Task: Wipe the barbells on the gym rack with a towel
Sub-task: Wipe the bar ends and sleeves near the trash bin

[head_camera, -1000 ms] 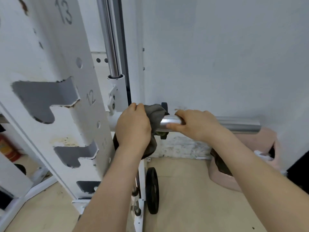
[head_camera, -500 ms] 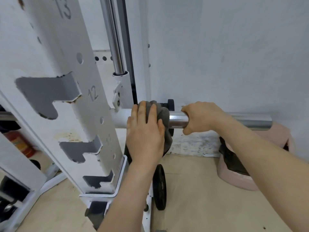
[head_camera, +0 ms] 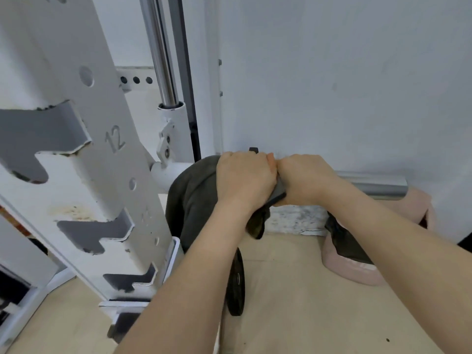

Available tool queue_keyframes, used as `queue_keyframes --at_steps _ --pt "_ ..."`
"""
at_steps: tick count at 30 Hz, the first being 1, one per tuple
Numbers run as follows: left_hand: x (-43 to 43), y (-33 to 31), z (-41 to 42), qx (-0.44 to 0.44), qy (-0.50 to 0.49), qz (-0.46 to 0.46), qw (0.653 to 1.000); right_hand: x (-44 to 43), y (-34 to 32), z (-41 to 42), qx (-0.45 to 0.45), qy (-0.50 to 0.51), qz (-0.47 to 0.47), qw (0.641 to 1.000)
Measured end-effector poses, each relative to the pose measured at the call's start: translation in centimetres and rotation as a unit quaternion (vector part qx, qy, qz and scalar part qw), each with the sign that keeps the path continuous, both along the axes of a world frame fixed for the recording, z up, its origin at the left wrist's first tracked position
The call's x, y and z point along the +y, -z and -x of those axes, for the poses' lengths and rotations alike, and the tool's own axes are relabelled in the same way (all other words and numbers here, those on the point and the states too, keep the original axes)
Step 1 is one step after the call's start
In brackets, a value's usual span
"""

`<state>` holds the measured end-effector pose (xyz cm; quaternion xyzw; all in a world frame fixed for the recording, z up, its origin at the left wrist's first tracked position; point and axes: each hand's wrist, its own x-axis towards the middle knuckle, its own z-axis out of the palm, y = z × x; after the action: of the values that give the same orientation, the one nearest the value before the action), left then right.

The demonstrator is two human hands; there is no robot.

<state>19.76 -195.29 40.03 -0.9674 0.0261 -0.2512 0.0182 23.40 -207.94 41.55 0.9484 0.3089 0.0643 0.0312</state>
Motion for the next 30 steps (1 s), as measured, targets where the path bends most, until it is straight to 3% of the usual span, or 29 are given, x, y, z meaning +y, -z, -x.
queue_keyframes --at_steps 2,8,10,15,16,17,18,19,20,21,22,23,24,25,27,28,29,30 --pt "1.1 1.6 1.0 -0.072 0.009 0.033 0.997 0.1 0.1 -0.3 -0.012 -0.006 0.004 1.0" --pt "0.8 2.4 1.8 -0.068 -0.09 0.094 0.989 0.1 0.5 -0.2 -0.025 -0.011 -0.061 0.998" --pt "-0.8 1.7 0.5 -0.056 -0.084 0.073 0.992 -0.3 0.8 0.0 -0.03 -0.016 -0.089 0.995" --pt "-7.4 0.8 -1.1 -0.007 -0.009 0.062 0.998 -9.3 0.0 1.2 0.037 0.189 0.001 0.981" --pt "-9.5 0.9 -1.3 -0.009 0.013 0.056 0.998 -11.3 0.1 1.9 0.051 0.233 -0.05 0.97" --pt "-11.6 0.9 -1.4 -0.014 0.044 0.051 0.998 -12.9 0.4 2.7 0.058 0.269 -0.158 0.948" --pt "-13.5 1.0 -1.4 -0.013 0.08 0.048 0.996 -14.1 1.0 3.3 0.061 0.301 -0.316 0.898" --pt "-14.8 1.0 -1.4 -0.009 0.118 0.047 0.992 -14.7 2.0 4.0 0.077 0.321 -0.496 0.803" --pt "-15.5 1.2 -1.3 0.0 0.153 0.045 0.987 -14.6 2.9 4.8 0.124 0.322 -0.654 0.673" --pt "-15.5 1.4 -1.2 0.012 0.183 0.045 0.982 -14.0 3.6 5.6 0.188 0.3 -0.755 0.552" --pt "-14.7 1.4 -0.9 0.021 0.211 0.042 0.976 -13.1 4.2 6.4 0.257 0.265 -0.804 0.467" --pt "-13.3 1.5 -0.4 0.023 0.228 0.043 0.972 -12.0 4.7 7.1 0.315 0.228 -0.813 0.433" --pt "-11.5 1.7 0.2 0.024 0.226 0.044 0.973 -10.9 5.1 7.6 0.345 0.203 -0.8 0.447" --pt "-9.4 2.2 0.9 0.023 0.206 0.043 0.977 -9.8 5.2 7.9 0.348 0.189 -0.773 0.496" --pt "-5.4 2.9 2.5 0.014 0.139 0.046 0.989 -8.2 4.7 8.0 0.265 0.202 -0.678 0.655" --pt "-3.7 2.8 3.5 0.018 0.103 0.054 0.993 -7.8 4.1 7.8 0.21 0.221 -0.629 0.715" --pt "-2.7 2.6 4.3 0.03 0.073 0.062 0.995 -7.6 3.3 7.4 0.159 0.232 -0.604 0.746" --pt "-2.1 2.3 5.0 0.041 0.047 0.069 0.996 -7.4 2.2 7.0 0.12 0.215 -0.609 0.754"
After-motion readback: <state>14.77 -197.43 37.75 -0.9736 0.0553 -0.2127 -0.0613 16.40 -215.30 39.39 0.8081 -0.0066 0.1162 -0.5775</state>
